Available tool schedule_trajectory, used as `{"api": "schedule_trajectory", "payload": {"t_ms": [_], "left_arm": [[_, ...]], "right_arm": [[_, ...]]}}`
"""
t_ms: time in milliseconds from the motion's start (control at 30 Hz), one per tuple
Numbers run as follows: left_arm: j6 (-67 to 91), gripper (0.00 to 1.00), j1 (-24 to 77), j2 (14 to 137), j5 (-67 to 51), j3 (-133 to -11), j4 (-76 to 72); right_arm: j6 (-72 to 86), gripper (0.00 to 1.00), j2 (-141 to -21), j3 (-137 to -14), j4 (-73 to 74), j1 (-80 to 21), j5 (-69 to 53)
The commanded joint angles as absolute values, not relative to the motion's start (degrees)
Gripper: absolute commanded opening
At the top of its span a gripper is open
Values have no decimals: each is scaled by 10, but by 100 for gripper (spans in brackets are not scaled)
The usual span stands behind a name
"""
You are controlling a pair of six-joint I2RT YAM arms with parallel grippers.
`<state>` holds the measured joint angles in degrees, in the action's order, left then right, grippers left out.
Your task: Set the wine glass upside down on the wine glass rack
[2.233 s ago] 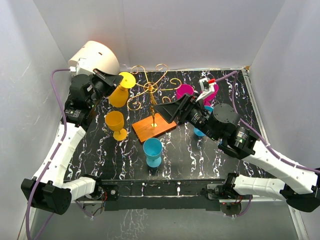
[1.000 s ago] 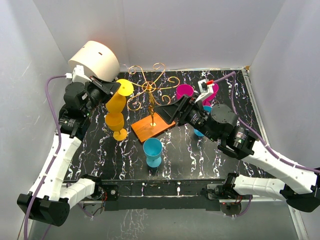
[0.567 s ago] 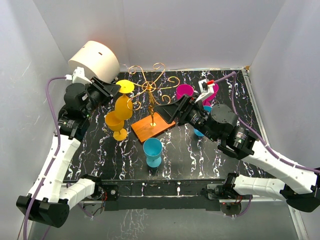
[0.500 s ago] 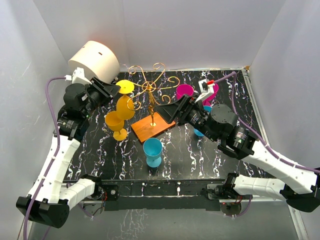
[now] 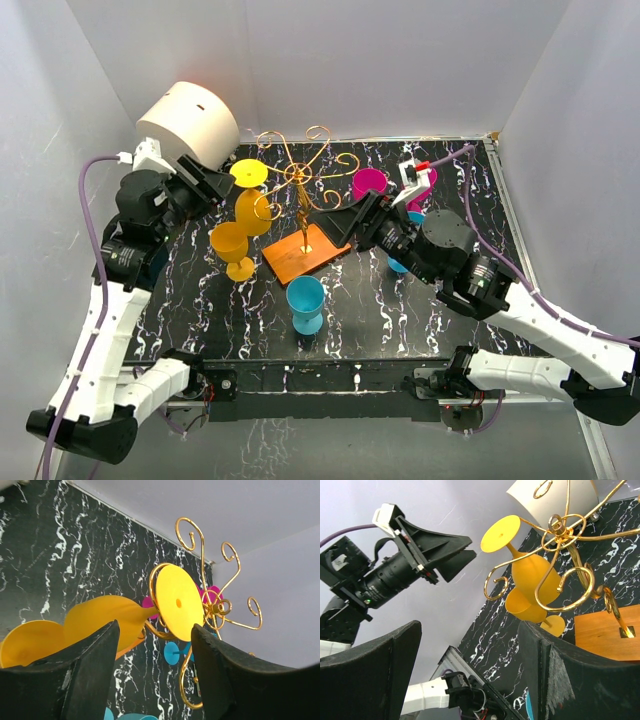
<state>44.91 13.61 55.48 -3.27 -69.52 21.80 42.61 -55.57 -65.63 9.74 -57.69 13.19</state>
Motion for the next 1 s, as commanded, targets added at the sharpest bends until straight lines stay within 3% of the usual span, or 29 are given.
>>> {"api": "schedule_trajectory", "payload": {"t_ms": [0,333,700,833,967], "left_arm": [[402,61,135,516,-6,-714,257],[367,70,135,477,119,-708,411],[390,72,135,501,125,-611,440],[389,69,135,573,158,-632,482],[379,57,134,625,147,-630,478]], "right_arm": [[401,77,-527,-642,80,-577,138],[365,78,-486,-591,60,-577,120],[318,80,-458,-580,74,-577,132],[308,80,-451,-573,78,-577,142],[295,80,-448,-569,80,-577,160]]}}
